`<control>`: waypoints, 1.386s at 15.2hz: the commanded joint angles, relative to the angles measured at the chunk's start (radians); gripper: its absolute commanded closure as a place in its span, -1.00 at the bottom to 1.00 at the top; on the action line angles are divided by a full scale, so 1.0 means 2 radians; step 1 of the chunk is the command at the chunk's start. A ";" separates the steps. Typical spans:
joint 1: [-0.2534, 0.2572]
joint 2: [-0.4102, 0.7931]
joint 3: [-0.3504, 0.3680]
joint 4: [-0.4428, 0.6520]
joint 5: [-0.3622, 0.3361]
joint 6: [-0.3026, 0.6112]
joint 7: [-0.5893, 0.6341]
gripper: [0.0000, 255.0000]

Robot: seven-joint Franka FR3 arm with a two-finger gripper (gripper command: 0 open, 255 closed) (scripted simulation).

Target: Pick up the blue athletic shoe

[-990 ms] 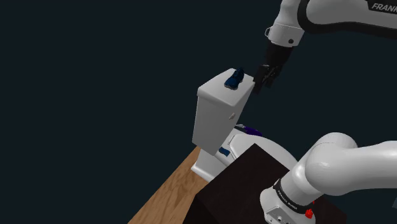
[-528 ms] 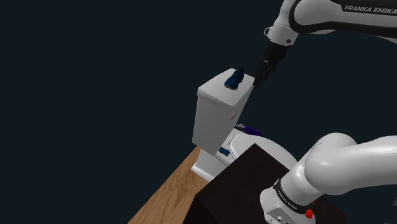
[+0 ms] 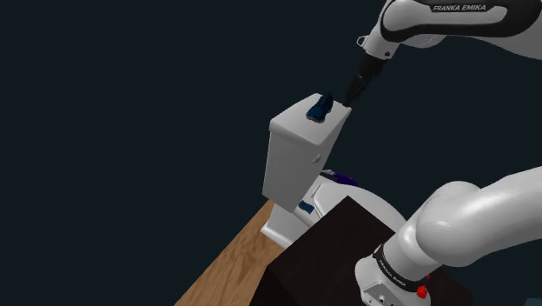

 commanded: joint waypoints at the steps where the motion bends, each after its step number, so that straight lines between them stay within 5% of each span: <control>1: 0.004 0.033 -0.023 0.024 0.009 0.016 -0.037 -1.00; 10: 0.010 0.209 -0.111 0.177 0.119 0.037 -0.216 -1.00; 16: -0.036 0.354 -0.127 0.328 0.232 -0.002 -0.328 -1.00; 21: -0.038 0.360 -0.123 0.310 0.238 0.022 -0.337 -1.00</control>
